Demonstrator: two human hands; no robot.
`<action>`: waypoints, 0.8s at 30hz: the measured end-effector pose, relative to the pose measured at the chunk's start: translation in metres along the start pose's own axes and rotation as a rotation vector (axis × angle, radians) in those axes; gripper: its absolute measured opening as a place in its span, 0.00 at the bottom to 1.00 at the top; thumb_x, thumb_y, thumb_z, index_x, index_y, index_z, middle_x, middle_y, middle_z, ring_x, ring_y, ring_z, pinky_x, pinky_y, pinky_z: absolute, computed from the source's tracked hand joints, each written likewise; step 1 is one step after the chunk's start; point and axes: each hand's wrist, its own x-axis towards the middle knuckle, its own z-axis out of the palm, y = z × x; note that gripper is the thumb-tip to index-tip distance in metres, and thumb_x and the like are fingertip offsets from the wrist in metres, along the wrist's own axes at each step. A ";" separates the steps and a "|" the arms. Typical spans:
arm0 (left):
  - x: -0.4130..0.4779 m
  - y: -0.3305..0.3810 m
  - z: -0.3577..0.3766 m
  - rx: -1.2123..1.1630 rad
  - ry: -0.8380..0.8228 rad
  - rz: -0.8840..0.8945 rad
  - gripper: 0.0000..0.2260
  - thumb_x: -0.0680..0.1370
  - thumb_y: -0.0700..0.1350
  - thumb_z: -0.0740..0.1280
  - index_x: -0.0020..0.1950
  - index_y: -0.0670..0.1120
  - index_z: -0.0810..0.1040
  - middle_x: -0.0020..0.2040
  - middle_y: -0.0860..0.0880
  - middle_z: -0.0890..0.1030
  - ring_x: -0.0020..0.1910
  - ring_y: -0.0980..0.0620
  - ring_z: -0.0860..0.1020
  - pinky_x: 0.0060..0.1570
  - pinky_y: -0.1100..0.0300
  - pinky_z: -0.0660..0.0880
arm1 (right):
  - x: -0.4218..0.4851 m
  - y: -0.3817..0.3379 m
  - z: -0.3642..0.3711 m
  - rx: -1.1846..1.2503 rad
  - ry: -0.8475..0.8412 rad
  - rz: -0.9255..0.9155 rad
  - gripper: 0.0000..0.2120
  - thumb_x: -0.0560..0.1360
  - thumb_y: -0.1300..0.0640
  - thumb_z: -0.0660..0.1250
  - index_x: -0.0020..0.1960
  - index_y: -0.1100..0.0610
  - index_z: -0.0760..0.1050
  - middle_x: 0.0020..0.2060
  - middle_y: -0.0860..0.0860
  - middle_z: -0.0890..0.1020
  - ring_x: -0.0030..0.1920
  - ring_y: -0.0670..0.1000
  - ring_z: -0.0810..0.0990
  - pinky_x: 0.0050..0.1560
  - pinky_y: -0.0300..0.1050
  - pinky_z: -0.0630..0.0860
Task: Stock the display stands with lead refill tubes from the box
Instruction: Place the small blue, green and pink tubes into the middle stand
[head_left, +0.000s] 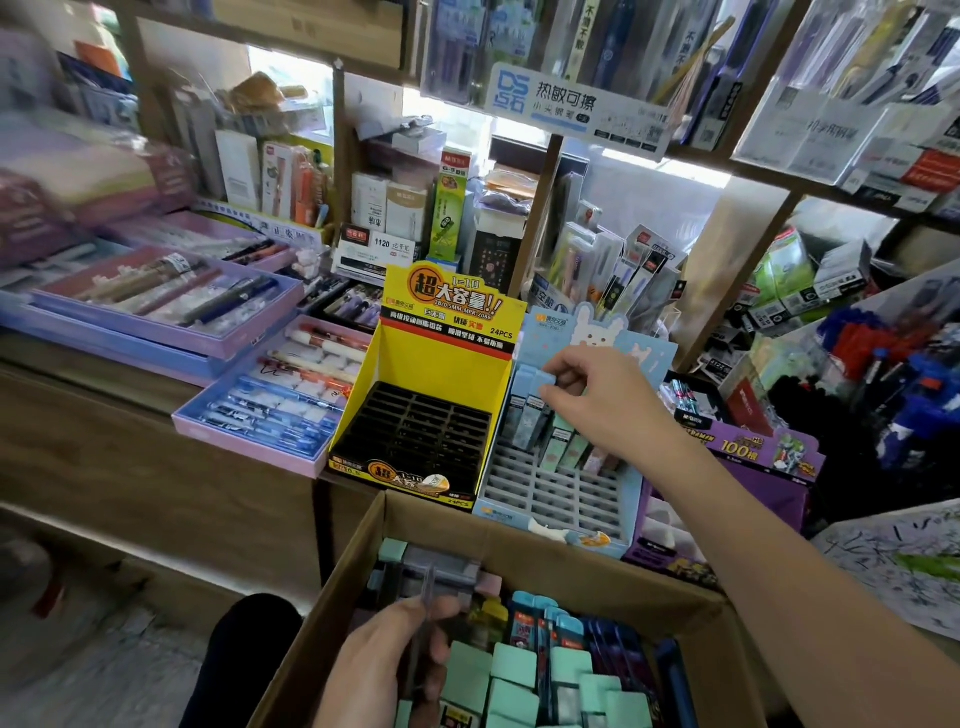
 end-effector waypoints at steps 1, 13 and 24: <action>-0.001 -0.001 -0.001 -0.007 0.010 0.006 0.12 0.81 0.41 0.65 0.47 0.35 0.83 0.27 0.41 0.75 0.22 0.45 0.71 0.22 0.62 0.65 | 0.001 0.000 0.001 -0.005 -0.002 0.000 0.05 0.78 0.60 0.72 0.53 0.58 0.83 0.40 0.49 0.81 0.41 0.49 0.78 0.48 0.45 0.77; -0.011 -0.007 -0.003 0.046 -0.042 0.149 0.12 0.77 0.48 0.68 0.44 0.42 0.87 0.34 0.42 0.78 0.33 0.44 0.75 0.36 0.54 0.70 | 0.004 -0.006 0.011 0.018 -0.016 0.020 0.06 0.78 0.60 0.72 0.55 0.56 0.82 0.41 0.51 0.81 0.44 0.52 0.80 0.53 0.51 0.79; -0.015 -0.006 -0.006 0.069 -0.053 0.210 0.12 0.79 0.46 0.68 0.43 0.43 0.88 0.34 0.41 0.78 0.34 0.44 0.76 0.35 0.54 0.72 | 0.008 -0.009 0.022 -0.058 -0.013 -0.008 0.06 0.74 0.57 0.77 0.46 0.51 0.80 0.42 0.50 0.83 0.48 0.52 0.80 0.52 0.53 0.79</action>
